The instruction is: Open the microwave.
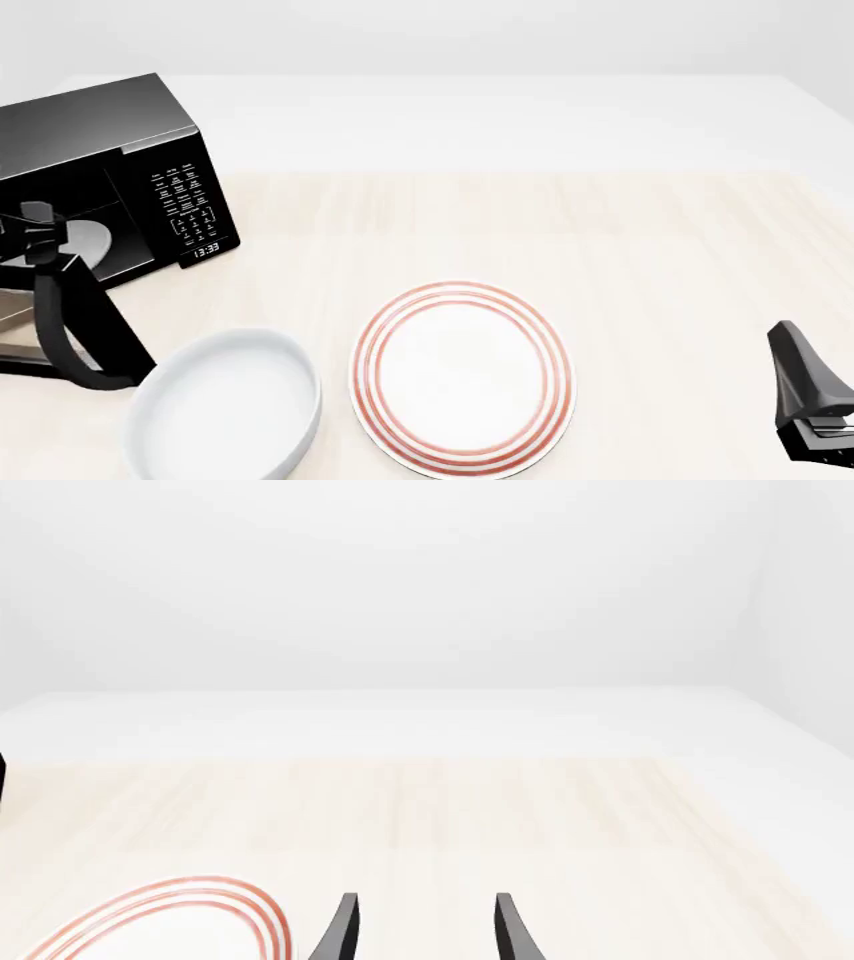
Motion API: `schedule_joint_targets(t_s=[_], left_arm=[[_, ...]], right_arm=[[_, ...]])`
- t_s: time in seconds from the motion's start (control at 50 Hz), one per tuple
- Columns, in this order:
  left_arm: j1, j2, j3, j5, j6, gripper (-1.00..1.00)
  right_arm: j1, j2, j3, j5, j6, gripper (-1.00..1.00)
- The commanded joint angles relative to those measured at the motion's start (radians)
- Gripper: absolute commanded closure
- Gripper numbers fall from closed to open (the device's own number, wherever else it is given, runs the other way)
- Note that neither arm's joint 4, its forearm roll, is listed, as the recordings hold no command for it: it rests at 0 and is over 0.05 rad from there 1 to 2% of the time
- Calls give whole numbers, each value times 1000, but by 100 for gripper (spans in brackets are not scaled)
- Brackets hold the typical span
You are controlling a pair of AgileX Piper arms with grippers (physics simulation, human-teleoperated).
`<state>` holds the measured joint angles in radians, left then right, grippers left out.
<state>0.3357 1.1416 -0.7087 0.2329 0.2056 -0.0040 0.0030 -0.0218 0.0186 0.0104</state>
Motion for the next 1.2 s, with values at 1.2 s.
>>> schedule_joint_targets(t_s=[1.2], left_arm=[[85, -127, 129, 56, 8, -100]], right_arm=[[0, 0, 0, 0, 0, -100]])
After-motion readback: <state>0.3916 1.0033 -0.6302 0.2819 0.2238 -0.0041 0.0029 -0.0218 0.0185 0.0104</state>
